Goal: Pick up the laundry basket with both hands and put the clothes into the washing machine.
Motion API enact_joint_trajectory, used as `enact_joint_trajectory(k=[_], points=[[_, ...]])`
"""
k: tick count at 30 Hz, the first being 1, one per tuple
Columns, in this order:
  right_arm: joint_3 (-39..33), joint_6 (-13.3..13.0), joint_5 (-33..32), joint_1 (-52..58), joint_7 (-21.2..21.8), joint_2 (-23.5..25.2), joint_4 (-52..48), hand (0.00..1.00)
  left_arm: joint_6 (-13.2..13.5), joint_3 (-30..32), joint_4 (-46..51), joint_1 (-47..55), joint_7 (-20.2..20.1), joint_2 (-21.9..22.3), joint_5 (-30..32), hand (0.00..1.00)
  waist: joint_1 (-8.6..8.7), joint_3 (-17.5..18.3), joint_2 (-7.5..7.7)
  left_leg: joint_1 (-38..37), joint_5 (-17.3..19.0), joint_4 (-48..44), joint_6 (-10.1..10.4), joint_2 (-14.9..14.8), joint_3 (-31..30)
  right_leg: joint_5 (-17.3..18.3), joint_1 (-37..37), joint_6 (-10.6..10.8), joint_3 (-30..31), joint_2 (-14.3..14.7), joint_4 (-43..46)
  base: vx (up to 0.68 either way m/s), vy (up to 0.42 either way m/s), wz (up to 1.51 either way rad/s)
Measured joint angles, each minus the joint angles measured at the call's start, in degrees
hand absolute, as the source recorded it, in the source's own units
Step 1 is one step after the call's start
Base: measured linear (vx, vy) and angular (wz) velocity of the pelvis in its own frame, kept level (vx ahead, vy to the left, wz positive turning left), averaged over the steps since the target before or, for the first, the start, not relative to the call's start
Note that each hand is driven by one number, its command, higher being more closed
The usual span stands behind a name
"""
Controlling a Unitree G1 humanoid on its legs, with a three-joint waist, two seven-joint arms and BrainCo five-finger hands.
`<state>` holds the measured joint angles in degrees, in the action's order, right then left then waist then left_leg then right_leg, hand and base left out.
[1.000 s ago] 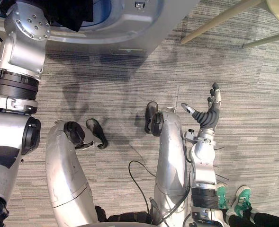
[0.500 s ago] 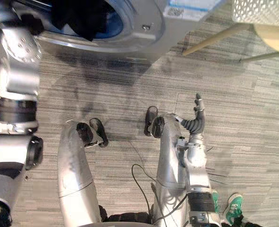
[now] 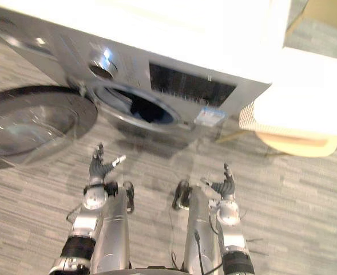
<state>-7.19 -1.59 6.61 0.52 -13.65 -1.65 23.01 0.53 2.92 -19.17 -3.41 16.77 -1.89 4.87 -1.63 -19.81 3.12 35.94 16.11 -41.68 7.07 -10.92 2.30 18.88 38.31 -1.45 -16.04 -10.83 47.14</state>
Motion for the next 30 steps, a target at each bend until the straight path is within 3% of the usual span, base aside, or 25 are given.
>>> enact_joint_trajectory(k=[2, 4, 6, 11, 14, 18, 22, 24, 25, 27, 28, 29, 30], points=[[0.0, 0.4, 0.0, 1.3, 0.2, 0.0, 3.1, 0.00, 0.1, 0.1, -3.6, 2.6, -2.0, 0.0, -1.0, 0.00, -0.71, 1.0, -0.26, -7.2, -2.2, 6.9, 0.1, 0.3, 0.5, -1.6, -7.1, 0.6, -1.1, 0.7, -6.1, 0.13, -0.013, 0.16], [0.3, 0.5, 0.0, 3.6, 0.4, 0.1, 5.9, 0.00, 0.3, 0.1, -7.6, 5.8, -3.5, 0.1, -1.8, 0.00, -0.79, 4.8, -0.31, -12.2, -4.8, 13.9, -0.2, 1.0, 0.7, -3.0, -11.8, 1.1, -2.3, 0.7, -11.3, 0.13, 0.010, 0.23], [0.2, 0.6, 0.0, 4.0, 0.7, 0.1, 8.4, 0.00, 0.3, 0.7, -11.3, 6.9, -4.5, 0.1, -2.0, 0.00, -0.79, 6.5, -0.51, -15.8, -6.4, 17.9, -0.3, 1.4, 1.0, -4.0, -15.2, 1.6, -3.0, 0.8, -14.8, 0.15, 0.020, 0.20], [-2.9, 0.8, 0.0, 3.3, 1.7, 0.0, 17.8, 0.00, 0.2, 2.4, -24.0, 7.5, -6.8, -0.2, -1.3, 0.00, -0.89, 12.1, -3.00, -26.2, -12.0, 32.4, -0.4, 2.2, 2.1, -8.8, -24.7, 3.3, -4.3, 2.5, -27.4, 0.14, 0.064, 0.05], [-4.1, 0.9, 0.0, 2.8, 2.6, -0.7, 23.9, 0.00, 0.1, 2.5, -28.7, 7.9, -6.9, -0.7, 0.4, 0.00, -0.75, 13.1, -4.22, -30.5, -13.2, 36.5, -0.4, 2.3, 2.5, -11.3, -29.4, 3.9, -4.3, 3.9, -33.4, 0.10, 0.063, -0.07], [-4.6, 0.9, -0.1, 1.0, 2.7, -1.4, 27.8, 0.00, 0.1, 2.9, -30.0, 7.6, -8.0, -1.1, 1.4, 0.00, -0.53, 12.7, -3.99, -30.2, -15.0, 36.7, -0.4, 4.0, 2.1, -13.0, -30.6, 4.2, -4.6, 3.6, -35.7, 0.02, 0.053, 0.07], [-4.8, 0.9, -0.5, -2.5, 2.6, -2.6, 28.4, 0.00, 0.6, 1.4, -29.9, 4.8, -7.9, -1.0, 1.6, 0.00, -0.39, 11.9, -3.59, -24.4, -16.9, 34.2, 0.3, 4.6, 0.9, -14.0, -25.3, 3.1, -6.4, 0.5, -32.4, -0.11, 0.032, 0.21], [-6.0, 0.8, -0.5, -3.9, 2.6, -2.3, 28.1, 0.00, 0.7, 0.9, -30.0, 4.3, -8.0, -0.8, 2.4, 0.00, -0.39, 11.2, -2.94, -23.5, -14.0, 29.0, -2.1, 3.7, 2.9, -14.3, -24.8, 2.8, -6.9, -0.8, -32.1, -0.11, 0.044, 0.06], [-6.5, 0.8, -0.5, -3.8, 2.5, -2.6, 27.3, 0.00, 0.7, 0.7, -30.0, 4.4, -8.0, -0.4, 2.7, 0.00, 0.53, 10.9, -2.44, -24.0, -10.8, 23.3, -2.9, 2.3, 2.5, -14.3, -24.4, 2.8, -6.8, -2.0, -30.4, -0.08, 0.072, 0.09], [-6.5, 0.8, -0.5, -3.8, 2.4, -3.7, 27.5, 0.00, 0.9, -0.8, -30.6, 4.6, -8.0, -0.6, 2.9, 0.00, 1.06, 10.7, -2.39, -28.4, -7.8, 21.2, 0.1, 0.3, 0.2, -14.9, -23.2, 4.0, -4.9, -3.2, -28.2, -0.18, 0.251, -0.18], [-6.5, 0.8, -0.5, -4.2, 2.3, -4.7, 27.7, 0.00, 1.0, -1.3, -31.0, 4.3, -8.0, -0.6, 3.1, 0.00, 1.26, 11.0, -3.71, -30.8, -5.1, 25.4, 3.4, 0.6, -2.9, -16.0, -21.7, 5.5, -3.5, -3.2, -27.8, -0.23, 0.345, -0.40], [-6.6, 0.9, -0.5, -4.5, 2.3, -5.2, 28.1, 0.00, 1.1, -1.5, -31.0, 3.7, -7.9, -0.8, 3.3, 0.00, 1.64, 10.9, -3.74, -31.3, -3.4, 27.0, 2.2, 1.1, -3.4, -16.7, -20.6, 6.3, -2.6, -3.3, -27.9, -0.24, 0.322, -0.34], [-6.7, 1.0, -0.5, -5.4, 2.4, -4.1, 30.2, 0.00, 1.1, -2.6, -31.4, 2.3, -7.9, -2.5, 3.8, 0.00, 2.08, 9.3, -1.11, -31.1, -2.8, 26.7, 1.7, 3.2, -2.6, -19.2, -20.2, 7.0, -0.8, -4.8, -29.2, -0.21, 0.248, -0.24]])
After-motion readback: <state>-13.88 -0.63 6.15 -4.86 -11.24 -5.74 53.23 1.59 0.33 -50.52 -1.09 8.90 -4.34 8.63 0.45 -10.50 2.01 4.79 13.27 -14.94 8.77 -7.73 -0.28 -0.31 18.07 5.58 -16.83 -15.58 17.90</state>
